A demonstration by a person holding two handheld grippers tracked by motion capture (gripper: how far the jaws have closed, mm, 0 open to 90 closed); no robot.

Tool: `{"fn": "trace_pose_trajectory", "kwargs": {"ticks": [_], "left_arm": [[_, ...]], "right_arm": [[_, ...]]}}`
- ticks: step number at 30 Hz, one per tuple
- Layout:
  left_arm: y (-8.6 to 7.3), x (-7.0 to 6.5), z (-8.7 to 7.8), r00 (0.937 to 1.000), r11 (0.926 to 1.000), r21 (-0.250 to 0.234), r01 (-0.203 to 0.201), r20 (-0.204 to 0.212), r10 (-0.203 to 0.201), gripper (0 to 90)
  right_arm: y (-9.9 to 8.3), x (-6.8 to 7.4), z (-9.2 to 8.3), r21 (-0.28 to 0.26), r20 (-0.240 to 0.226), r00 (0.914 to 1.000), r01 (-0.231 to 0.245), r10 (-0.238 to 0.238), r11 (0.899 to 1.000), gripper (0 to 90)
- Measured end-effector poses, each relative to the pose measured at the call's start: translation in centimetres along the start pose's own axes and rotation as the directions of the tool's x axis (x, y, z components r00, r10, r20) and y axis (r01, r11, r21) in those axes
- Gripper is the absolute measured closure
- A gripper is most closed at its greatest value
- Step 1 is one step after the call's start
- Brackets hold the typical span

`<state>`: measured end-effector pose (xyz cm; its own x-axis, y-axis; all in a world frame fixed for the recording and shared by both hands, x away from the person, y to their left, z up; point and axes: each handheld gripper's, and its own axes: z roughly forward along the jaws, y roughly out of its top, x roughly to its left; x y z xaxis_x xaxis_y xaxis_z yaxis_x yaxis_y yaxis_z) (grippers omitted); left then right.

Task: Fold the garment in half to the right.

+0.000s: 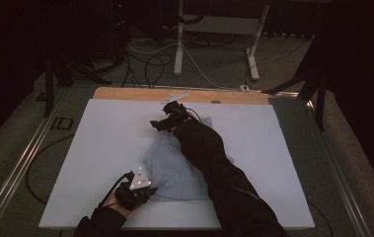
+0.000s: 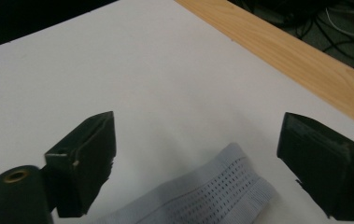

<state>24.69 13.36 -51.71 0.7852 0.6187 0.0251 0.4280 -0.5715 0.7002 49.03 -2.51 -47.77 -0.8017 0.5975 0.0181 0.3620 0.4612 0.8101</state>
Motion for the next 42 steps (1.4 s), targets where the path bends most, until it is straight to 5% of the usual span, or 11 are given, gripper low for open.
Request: {"fn": "trace_pose_trajectory", "kwargs": {"ticks": [9, 20, 29, 42], "left_arm": [[0.2, -0.1, -0.4, 0.9999, 0.9995, -0.031, -0.002, -0.011, 0.002, 86.4], [0.2, 0.0, -0.4, 1.0, 0.9995, -0.032, -0.003, -0.01, 0.002, 86.6], [0.3, 0.0, -0.4, 1.0, 0.9996, -0.028, -0.002, -0.004, 0.002, 86.6], [0.3, -0.1, -0.4, 1.0, 0.9996, -0.027, -0.006, -0.001, 0.006, 86.7]], "right_arm": [[-0.2, -1.0, 2.2, 0.068, 0.061, 0.994, -0.095, 0.091, 0.993, 14.1], [-0.4, -1.5, 4.2, 0.182, 0.101, 0.9909, -0.106, 0.089, 0.978, 31.2], [-1.0, -1.0, 5.4, 0.264, 0.123, 0.9923, -0.016, -0.017, 0.964, 52.5], [-0.6, -0.7, 5.2, 0.288, 0.141, 0.9842, 0.063, -0.108, 0.956, 85.7]]}}
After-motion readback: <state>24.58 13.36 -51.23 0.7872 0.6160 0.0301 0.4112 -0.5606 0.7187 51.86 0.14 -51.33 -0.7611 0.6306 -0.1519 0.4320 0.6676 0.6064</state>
